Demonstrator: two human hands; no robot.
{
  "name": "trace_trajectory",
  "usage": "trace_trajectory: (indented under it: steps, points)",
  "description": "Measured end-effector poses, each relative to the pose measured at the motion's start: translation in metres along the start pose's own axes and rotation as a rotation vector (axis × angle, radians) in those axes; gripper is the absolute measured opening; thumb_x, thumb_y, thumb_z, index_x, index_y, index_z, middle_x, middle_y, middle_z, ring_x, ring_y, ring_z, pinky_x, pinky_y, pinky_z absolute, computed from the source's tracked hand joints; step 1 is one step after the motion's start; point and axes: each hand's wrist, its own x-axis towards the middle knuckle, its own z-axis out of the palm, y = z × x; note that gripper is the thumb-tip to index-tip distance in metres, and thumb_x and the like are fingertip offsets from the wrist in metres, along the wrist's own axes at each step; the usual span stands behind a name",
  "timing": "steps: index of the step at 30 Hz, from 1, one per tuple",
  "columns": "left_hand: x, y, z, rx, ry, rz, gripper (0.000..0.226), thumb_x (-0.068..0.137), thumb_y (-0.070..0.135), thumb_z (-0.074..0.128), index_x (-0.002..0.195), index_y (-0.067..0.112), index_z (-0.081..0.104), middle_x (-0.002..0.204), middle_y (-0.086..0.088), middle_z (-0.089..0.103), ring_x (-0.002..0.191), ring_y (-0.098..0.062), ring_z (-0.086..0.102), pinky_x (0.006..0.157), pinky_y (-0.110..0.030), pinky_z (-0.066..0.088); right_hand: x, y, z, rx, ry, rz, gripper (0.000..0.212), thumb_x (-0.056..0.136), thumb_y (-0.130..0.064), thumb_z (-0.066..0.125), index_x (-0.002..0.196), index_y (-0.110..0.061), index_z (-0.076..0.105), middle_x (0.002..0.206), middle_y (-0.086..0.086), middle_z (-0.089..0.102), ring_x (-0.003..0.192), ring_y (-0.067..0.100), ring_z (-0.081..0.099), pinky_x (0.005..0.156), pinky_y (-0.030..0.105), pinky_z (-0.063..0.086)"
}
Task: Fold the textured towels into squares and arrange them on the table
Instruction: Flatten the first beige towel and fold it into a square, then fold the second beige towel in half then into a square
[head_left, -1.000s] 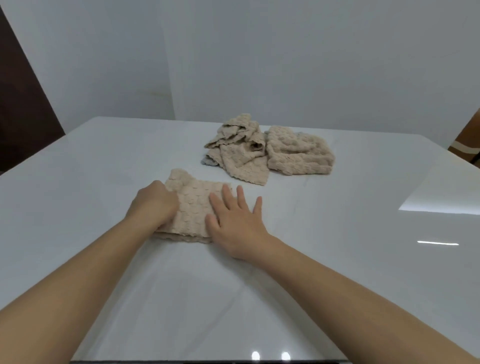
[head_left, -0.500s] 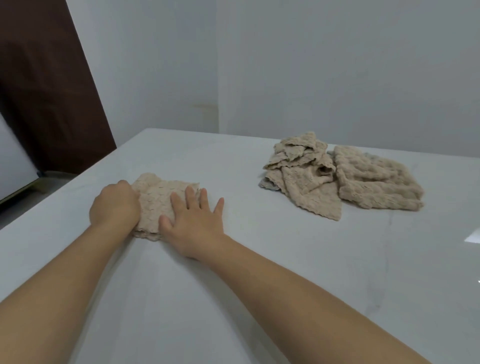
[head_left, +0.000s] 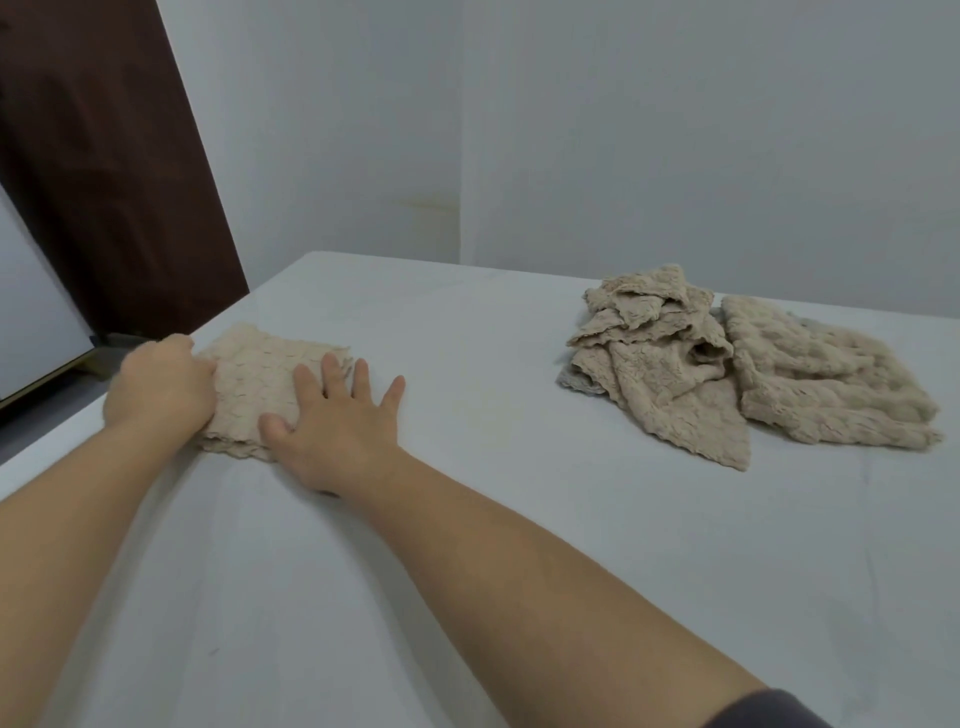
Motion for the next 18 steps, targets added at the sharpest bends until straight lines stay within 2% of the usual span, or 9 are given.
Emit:
trace_trajectory:
  steps: [2, 4, 6, 7, 8, 11, 13, 16, 18]
  points:
    - [-0.001, 0.005, 0.003, 0.071, 0.014, 0.15, 0.029, 0.095, 0.015, 0.04, 0.12, 0.005, 0.05, 0.122, -0.024, 0.05, 0.11, -0.046, 0.048, 0.088, -0.052, 0.041, 0.003, -0.001, 0.003, -0.013, 0.003, 0.003, 0.068, 0.097, -0.052, 0.021, 0.155, -0.021, 0.004, 0.162, 0.005, -0.008, 0.147, 0.033, -0.015, 0.109, 0.064, -0.017]
    - [-0.002, 0.007, 0.011, 0.052, -0.124, 0.327, 0.035, 0.099, 0.025, 0.029, 0.127, 0.011, 0.045, 0.133, -0.017, 0.046, 0.123, -0.042, 0.042, 0.099, -0.055, 0.036, 0.003, 0.0, 0.005, -0.031, 0.004, 0.008, 0.067, 0.097, -0.053, 0.019, 0.155, -0.022, 0.003, 0.162, 0.004, -0.008, 0.147, 0.033, -0.015, 0.109, 0.063, -0.018]
    - [-0.003, 0.006, 0.017, 0.099, -0.344, 0.329, 0.051, 0.103, 0.036, 0.017, 0.151, 0.018, 0.019, 0.159, -0.005, 0.016, 0.146, -0.028, 0.012, 0.115, -0.053, 0.012, 0.002, 0.001, 0.006, -0.044, 0.002, 0.016, 0.067, 0.097, -0.054, 0.018, 0.155, -0.022, 0.003, 0.163, 0.004, -0.008, 0.147, 0.033, -0.014, 0.109, 0.063, -0.018]
    - [-0.003, 0.005, 0.017, 0.13, -0.398, 0.307, 0.055, 0.103, 0.038, 0.014, 0.154, 0.02, 0.007, 0.162, 0.0, 0.001, 0.148, -0.022, 0.0, 0.117, -0.05, 0.003, 0.002, 0.001, 0.006, -0.048, -0.002, 0.019, 0.068, 0.097, -0.054, 0.018, 0.155, -0.022, 0.004, 0.163, 0.004, -0.007, 0.147, 0.033, -0.014, 0.109, 0.063, -0.018]
    - [-0.004, 0.005, 0.017, 0.158, -0.419, 0.3, 0.055, 0.103, 0.038, 0.013, 0.154, 0.02, 0.001, 0.162, 0.001, -0.005, 0.148, -0.019, -0.005, 0.117, -0.048, 0.0, 0.001, 0.0, 0.006, -0.049, -0.008, 0.019, 0.068, 0.097, -0.055, 0.017, 0.155, -0.022, 0.003, 0.163, 0.004, -0.007, 0.147, 0.033, -0.014, 0.109, 0.063, -0.018]
    - [-0.006, 0.007, 0.015, 0.21, -0.441, 0.299, 0.055, 0.103, 0.038, 0.011, 0.154, 0.021, -0.002, 0.162, 0.002, -0.007, 0.148, -0.019, -0.006, 0.117, -0.05, -0.001, -0.004, 0.002, -0.001, -0.044, -0.046, -0.011, 0.069, 0.097, -0.058, 0.016, 0.155, -0.022, 0.003, 0.163, 0.003, -0.007, 0.147, 0.031, -0.014, 0.109, 0.062, -0.018]
    - [-0.006, 0.01, 0.013, 0.256, -0.387, 0.305, 0.055, 0.102, 0.038, 0.013, 0.154, 0.02, 0.004, 0.162, -0.001, -0.001, 0.148, -0.021, -0.001, 0.115, -0.054, 0.0, -0.012, 0.011, -0.009, -0.04, -0.062, -0.046, 0.069, 0.097, -0.059, 0.017, 0.155, -0.024, 0.005, 0.163, 0.002, -0.004, 0.148, 0.029, -0.013, 0.111, 0.062, -0.016]
    - [-0.015, 0.026, 0.009, 0.315, -0.095, 0.396, 0.052, 0.098, 0.031, 0.029, 0.147, 0.013, 0.028, 0.153, -0.01, 0.024, 0.142, -0.026, 0.018, 0.113, -0.059, 0.011, -0.035, 0.045, -0.03, -0.05, 0.005, -0.049, 0.065, 0.1, -0.054, 0.02, 0.154, -0.02, 0.012, 0.163, 0.002, 0.004, 0.149, 0.026, -0.008, 0.115, 0.057, -0.011]
    - [-0.028, 0.054, 0.005, 0.239, -0.009, 0.46, 0.047, 0.096, 0.027, 0.038, 0.142, 0.014, 0.04, 0.15, -0.009, 0.034, 0.14, -0.026, 0.026, 0.114, -0.055, 0.008, -0.056, 0.077, -0.048, -0.065, 0.101, -0.027, 0.058, 0.102, -0.045, 0.025, 0.152, -0.017, 0.022, 0.162, 0.002, 0.012, 0.149, 0.024, -0.001, 0.118, 0.052, -0.004]
